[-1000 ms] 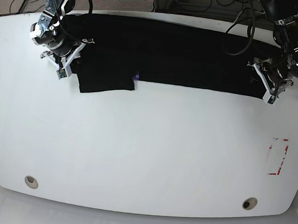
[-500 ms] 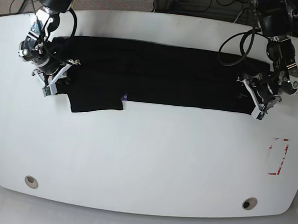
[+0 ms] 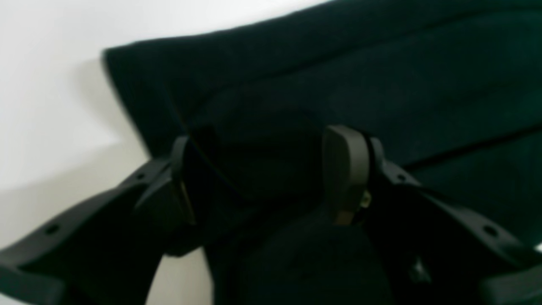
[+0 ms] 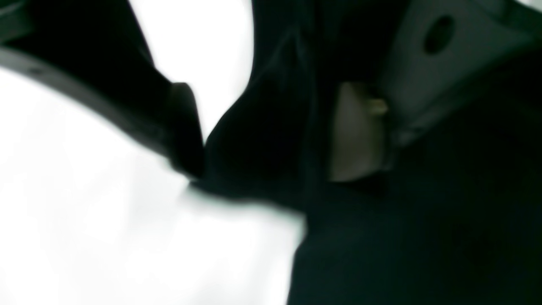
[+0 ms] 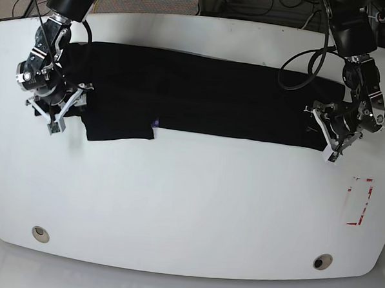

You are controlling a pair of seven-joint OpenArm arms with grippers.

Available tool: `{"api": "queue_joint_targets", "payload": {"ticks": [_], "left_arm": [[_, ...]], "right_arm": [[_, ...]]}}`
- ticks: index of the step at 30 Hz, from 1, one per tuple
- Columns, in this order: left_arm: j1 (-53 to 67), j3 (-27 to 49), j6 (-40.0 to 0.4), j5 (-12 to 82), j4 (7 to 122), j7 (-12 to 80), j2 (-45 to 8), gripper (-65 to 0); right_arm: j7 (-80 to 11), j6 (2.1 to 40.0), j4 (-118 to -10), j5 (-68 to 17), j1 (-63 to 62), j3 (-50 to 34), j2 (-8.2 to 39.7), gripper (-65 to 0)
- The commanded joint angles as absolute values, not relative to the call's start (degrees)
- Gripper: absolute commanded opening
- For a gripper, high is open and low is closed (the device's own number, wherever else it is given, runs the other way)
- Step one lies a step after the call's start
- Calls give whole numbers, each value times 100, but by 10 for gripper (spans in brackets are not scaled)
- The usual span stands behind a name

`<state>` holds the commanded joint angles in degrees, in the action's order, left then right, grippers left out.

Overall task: Layout the t-shirt on the table in an organized manner, then fold the t-shirt properly
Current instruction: 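Lower the folded edge and regrasp the shirt's ends with both grippers, then pull the shirt end with the right gripper to straighten the folded strip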

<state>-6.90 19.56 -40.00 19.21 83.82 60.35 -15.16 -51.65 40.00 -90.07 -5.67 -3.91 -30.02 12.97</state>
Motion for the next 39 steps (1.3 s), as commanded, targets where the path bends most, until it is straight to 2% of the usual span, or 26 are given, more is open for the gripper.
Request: {"api": "queue_joint_targets", "payload": {"ticks": [10, 16, 23, 36, 39], "left_arm": [[-681, 1965, -4000, 1930, 9103, 6440, -1508, -278], [-673, 1974, -4000, 1930, 9446, 6589, -1508, -278], [-602, 2290, -4000, 1930, 9525, 6589, -1508, -278], [-470, 2369, -4000, 1930, 9516, 6589, -1516, -278], [-435, 2369, -4000, 1930, 9516, 6580, -1516, -278]], "right_arm": [[-5103, 4000, -7574, -558, -1323, -3002, 1314, -178], [-5042, 4000, -7345, -558, -1429, -2958, 1262, -178], [-5015, 4000, -7301, -567, -1385, -2422, 1182, -178], [-4646, 4000, -6967, -558, -1297, -2378, 1103, -178], [-4629, 4000, -6958, -558, -1270, -2378, 1095, -206]]}}
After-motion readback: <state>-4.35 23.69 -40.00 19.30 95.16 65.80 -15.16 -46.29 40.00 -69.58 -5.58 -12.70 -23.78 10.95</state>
